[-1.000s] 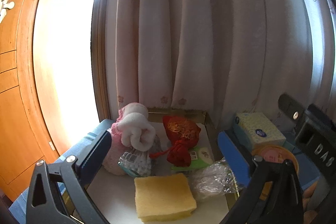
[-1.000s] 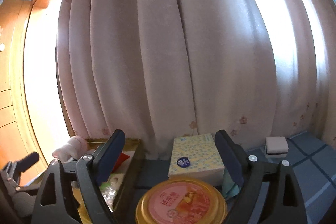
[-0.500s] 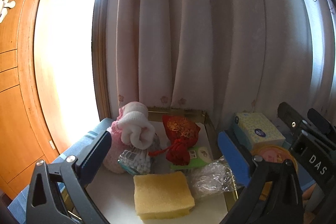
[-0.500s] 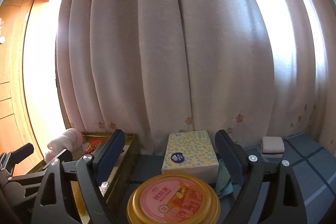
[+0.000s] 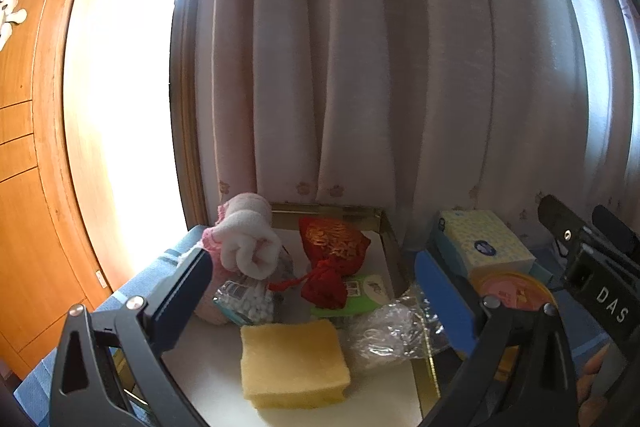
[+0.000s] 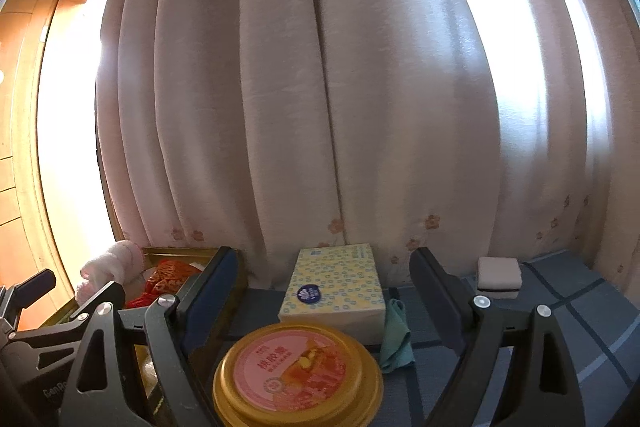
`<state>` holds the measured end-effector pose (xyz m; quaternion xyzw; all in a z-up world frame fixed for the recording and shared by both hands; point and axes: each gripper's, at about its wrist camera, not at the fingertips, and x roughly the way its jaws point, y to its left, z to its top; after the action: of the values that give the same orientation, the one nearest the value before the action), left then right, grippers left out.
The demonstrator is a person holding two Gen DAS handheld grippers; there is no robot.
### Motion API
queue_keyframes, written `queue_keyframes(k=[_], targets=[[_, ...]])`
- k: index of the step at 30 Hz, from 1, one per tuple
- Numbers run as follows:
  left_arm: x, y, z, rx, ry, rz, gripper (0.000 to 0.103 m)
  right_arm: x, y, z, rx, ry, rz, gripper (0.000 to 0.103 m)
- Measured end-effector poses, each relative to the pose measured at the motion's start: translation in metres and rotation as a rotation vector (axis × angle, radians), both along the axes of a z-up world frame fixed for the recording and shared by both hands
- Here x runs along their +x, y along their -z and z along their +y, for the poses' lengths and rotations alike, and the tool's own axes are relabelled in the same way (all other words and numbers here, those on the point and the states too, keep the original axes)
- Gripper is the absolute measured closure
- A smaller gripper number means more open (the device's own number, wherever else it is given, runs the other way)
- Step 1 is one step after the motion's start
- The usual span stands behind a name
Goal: Organize soft objects
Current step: 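Move both grippers from the tray toward the teal cloth and white sponge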
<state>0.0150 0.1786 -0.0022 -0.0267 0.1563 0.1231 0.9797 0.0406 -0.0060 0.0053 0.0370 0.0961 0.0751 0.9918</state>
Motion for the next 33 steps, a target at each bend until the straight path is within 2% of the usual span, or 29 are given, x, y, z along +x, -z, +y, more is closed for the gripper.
queue_keyframes(k=[19, 33], targets=[[-0.006, -0.001, -0.043, 0.011, 0.056, 0.014, 0.000, -0.006, 0.000, -0.047, -0.018, 0.070, -0.006, 0.014], [-0.004, -0.004, -0.081, 0.017, 0.113, 0.021, 0.000, -0.006, 0.001, -0.118, -0.030, 0.195, 0.014, 0.014]])
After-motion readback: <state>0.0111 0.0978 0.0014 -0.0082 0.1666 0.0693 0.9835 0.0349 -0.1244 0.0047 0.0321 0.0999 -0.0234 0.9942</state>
